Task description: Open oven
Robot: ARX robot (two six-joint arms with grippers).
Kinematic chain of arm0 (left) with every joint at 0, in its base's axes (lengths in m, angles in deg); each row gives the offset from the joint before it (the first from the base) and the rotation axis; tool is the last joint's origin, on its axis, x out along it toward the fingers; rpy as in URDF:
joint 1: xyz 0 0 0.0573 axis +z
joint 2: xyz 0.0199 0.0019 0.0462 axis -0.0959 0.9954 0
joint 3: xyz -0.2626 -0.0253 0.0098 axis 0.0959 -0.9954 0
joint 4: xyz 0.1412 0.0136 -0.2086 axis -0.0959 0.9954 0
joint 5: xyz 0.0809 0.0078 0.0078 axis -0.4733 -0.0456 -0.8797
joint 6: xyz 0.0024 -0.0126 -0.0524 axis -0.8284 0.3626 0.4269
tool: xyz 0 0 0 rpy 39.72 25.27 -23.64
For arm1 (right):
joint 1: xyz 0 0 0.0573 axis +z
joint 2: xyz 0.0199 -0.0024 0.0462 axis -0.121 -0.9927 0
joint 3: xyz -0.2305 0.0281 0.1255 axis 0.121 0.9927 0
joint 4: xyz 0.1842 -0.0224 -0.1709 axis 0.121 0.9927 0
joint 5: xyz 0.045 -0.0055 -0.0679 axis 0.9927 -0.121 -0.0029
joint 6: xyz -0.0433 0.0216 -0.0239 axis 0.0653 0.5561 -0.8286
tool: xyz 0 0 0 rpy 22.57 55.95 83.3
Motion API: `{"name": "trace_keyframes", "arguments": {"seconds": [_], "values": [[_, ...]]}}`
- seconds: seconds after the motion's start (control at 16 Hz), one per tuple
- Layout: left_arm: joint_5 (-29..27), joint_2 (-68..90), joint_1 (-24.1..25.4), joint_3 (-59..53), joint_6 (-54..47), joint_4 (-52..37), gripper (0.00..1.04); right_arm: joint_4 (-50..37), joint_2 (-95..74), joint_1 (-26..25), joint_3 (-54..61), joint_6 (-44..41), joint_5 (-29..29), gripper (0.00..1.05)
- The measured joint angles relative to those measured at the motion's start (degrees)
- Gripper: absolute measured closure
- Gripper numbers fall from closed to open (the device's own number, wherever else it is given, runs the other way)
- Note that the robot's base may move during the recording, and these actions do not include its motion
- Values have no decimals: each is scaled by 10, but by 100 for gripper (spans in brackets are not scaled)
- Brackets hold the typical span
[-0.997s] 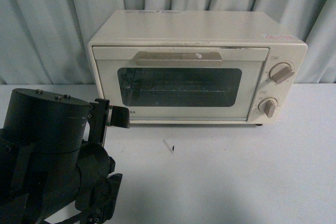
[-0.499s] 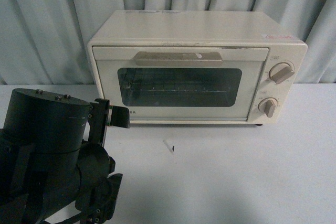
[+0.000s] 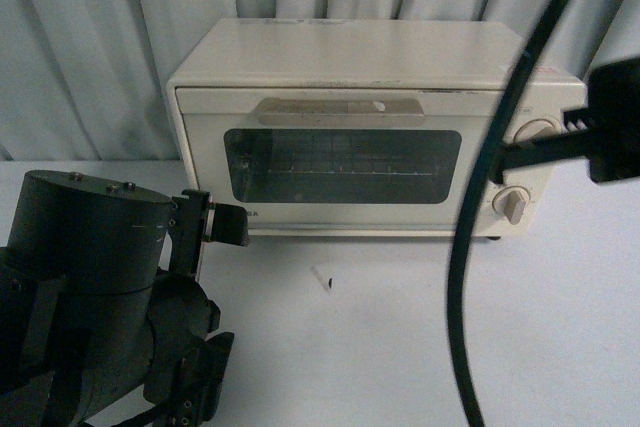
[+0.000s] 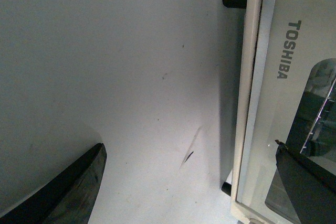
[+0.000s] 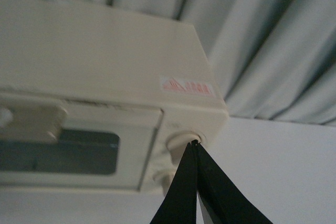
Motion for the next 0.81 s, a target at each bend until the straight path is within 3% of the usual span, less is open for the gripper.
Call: {"name": "trace_keyframes", "arguments": {"seconds": [0.06, 0.81], "values": [[0, 0, 0, 0, 0, 0, 7, 1, -63, 31, -88, 37, 11, 103], [0, 0, 0, 0, 0, 0, 7, -7, -210, 75, -212, 151, 50, 103]]}}
